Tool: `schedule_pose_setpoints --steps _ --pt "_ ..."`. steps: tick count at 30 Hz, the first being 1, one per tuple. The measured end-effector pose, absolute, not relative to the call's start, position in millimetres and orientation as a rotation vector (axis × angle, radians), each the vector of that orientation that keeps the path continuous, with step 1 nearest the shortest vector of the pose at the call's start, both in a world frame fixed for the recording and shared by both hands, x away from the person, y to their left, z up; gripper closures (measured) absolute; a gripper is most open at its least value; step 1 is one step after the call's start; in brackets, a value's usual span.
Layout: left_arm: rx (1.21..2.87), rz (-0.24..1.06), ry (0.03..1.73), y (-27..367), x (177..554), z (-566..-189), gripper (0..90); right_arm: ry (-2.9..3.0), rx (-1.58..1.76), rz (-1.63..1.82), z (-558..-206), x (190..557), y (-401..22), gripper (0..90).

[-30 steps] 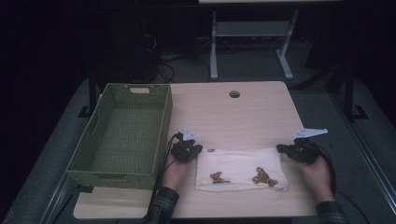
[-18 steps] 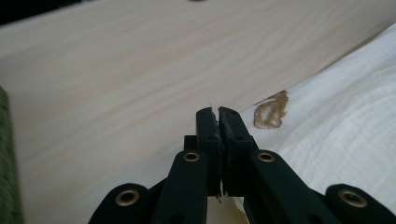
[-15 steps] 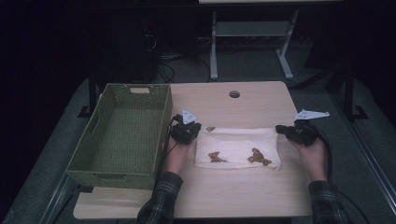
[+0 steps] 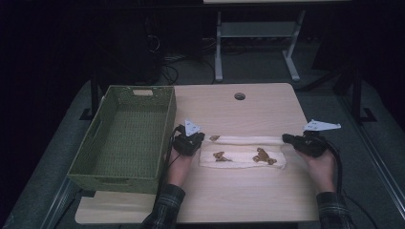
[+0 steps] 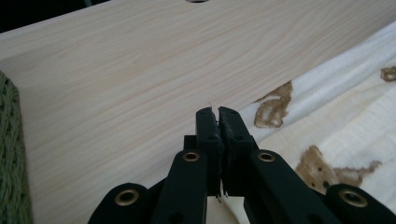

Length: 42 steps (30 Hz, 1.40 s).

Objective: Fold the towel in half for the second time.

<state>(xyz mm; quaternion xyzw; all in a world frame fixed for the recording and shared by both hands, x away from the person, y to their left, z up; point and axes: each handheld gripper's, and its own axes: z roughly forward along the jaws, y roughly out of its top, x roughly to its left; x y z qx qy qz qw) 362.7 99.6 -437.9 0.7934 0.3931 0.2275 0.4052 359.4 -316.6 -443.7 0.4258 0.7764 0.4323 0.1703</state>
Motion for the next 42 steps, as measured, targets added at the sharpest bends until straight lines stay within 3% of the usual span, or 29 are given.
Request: schedule_pose_setpoints --steps 24,42 --pt "2.049 0.593 0.944 103 309 -439 87.6 2.287 1.138 1.142 -446 314 -311 86.7" --pt "2.109 0.521 0.969 102 300 -465 86.0 2.382 1.165 1.051 -462 303 -304 85.5"
